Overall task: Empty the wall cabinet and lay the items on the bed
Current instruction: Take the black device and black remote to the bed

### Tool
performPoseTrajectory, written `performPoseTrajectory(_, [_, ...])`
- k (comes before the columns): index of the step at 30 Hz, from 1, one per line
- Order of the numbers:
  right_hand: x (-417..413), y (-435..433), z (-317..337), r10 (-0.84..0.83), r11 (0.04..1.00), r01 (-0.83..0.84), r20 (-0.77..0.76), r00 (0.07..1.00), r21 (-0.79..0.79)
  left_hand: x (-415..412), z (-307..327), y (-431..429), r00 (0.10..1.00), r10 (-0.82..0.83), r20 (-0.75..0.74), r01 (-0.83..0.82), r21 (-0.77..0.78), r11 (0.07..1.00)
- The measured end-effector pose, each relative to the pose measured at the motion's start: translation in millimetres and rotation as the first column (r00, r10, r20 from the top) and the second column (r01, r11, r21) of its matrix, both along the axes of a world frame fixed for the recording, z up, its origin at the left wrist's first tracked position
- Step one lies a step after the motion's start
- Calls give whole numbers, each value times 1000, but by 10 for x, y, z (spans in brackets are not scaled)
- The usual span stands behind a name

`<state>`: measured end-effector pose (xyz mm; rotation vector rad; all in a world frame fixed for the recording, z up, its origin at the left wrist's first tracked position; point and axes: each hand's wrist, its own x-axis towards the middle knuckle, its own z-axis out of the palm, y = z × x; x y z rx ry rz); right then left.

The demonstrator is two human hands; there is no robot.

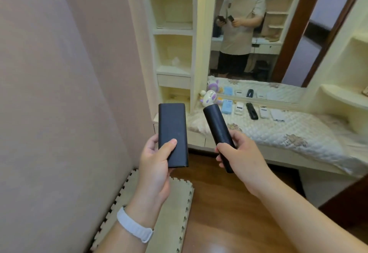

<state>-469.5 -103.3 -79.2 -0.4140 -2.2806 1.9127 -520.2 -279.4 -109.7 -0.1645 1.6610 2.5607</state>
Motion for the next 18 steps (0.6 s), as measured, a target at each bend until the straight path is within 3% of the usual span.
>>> performPoseTrajectory(8, [-334, 432, -151, -249, 964, 242, 45, 968, 113, -786, -243, 551, 971, -225, 82, 222, 52, 974])
performPoseTrajectory(18, [-422, 1331, -357, -429, 901, 420, 75, 900, 109, -1213, -418, 1675, 879, -466, 98, 467, 15, 884])
